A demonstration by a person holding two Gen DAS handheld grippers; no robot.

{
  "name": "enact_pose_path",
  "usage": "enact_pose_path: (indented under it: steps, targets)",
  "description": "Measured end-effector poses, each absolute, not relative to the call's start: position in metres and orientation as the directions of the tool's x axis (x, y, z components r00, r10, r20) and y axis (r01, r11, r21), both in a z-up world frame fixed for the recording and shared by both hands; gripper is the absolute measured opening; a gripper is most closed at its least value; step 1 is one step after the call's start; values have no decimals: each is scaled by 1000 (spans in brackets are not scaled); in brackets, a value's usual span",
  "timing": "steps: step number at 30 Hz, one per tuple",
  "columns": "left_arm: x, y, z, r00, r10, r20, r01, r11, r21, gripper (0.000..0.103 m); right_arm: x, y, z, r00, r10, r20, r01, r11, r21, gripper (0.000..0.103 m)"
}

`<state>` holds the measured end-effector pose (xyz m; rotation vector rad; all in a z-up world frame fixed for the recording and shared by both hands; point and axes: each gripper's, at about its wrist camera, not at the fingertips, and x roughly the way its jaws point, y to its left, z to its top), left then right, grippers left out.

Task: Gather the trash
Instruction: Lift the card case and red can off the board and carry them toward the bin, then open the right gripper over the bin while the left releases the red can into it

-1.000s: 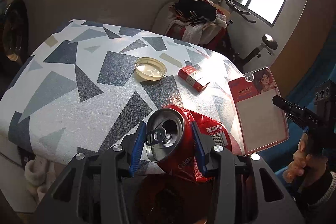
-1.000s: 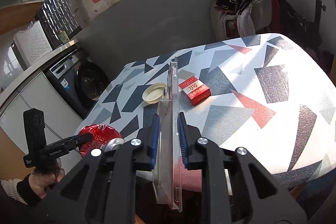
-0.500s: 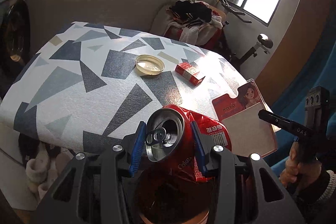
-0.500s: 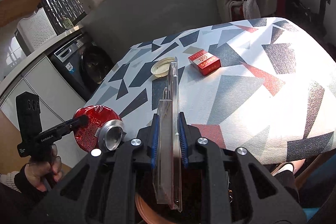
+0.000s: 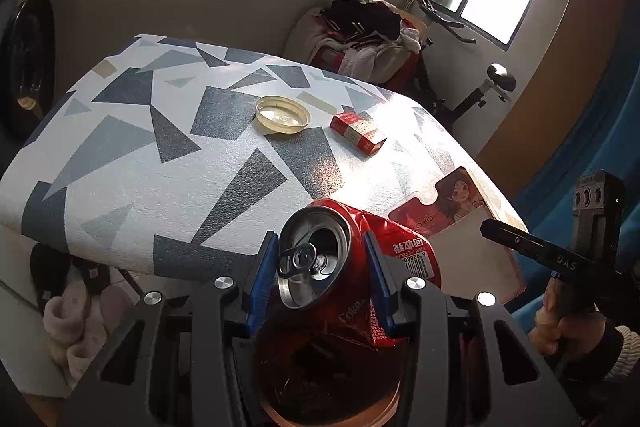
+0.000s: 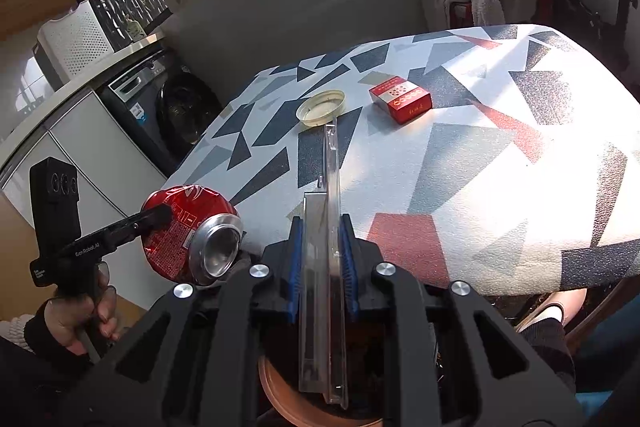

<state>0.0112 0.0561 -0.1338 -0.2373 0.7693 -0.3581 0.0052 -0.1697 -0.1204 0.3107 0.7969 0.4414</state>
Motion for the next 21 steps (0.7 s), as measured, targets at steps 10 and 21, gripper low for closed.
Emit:
enact_pose_path:
  steps: [10, 21]
  targets:
    - [5, 59, -133, 668, -397, -629, 232, 915, -331, 42, 2, -164, -124, 602, 502, -622, -284, 862, 421, 18]
    - [4, 52, -142, 638, -418, -647, 260, 907, -330, 42, 5, -168, -124, 616, 461, -638, -253, 884, 394, 72]
